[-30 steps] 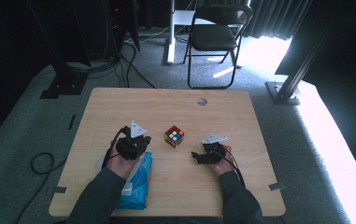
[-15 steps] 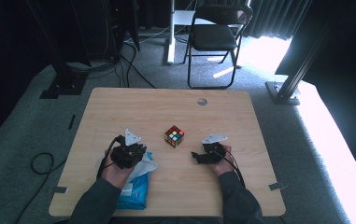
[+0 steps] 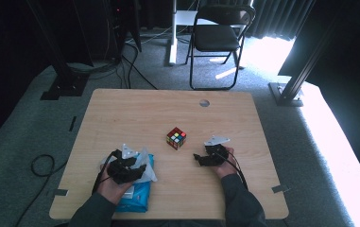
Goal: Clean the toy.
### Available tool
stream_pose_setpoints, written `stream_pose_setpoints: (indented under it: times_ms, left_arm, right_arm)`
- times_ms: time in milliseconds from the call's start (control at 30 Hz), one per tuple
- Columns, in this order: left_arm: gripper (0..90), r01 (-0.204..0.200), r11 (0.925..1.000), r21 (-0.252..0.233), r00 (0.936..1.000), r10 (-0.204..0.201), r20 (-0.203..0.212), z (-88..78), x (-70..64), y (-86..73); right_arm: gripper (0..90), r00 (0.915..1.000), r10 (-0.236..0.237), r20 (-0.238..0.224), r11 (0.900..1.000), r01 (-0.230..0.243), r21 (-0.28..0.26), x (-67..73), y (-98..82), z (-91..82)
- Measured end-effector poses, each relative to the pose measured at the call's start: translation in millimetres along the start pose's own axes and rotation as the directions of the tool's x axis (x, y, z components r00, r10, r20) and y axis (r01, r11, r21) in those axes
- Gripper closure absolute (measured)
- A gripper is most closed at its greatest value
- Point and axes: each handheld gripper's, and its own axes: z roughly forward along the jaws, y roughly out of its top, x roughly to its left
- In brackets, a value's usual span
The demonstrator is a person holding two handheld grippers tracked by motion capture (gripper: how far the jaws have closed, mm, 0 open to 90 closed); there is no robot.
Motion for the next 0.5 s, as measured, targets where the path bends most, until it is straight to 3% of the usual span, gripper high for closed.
stream_pose_setpoints:
  times_ms: [233,300,500]
  left_arm:
    - [55.7,-0.02,0.9996,0.019,0.9983,0.021,-0.054,1.7,-1.0,-3.7]
    - [62.7,-0.017,0.9997,0.017,0.997,0.018,-0.075,1.3,-0.8,-3.6]
    - [81.6,0.01,0.9999,0.003,0.9981,-0.01,-0.06,-1.4,6.2,-2.7]
  right_arm:
    - [29.7,1.0,-0.001,-0.001,1.0,0.001,0.0,-0.1,-0.1,0.0]
    - [29.7,1.0,-0.001,-0.001,1.0,0.001,0.0,0.0,-0.1,-0.1]
    - [29.7,1.0,-0.001,-0.001,1.0,0.001,0.0,0.0,-0.1,-0.1]
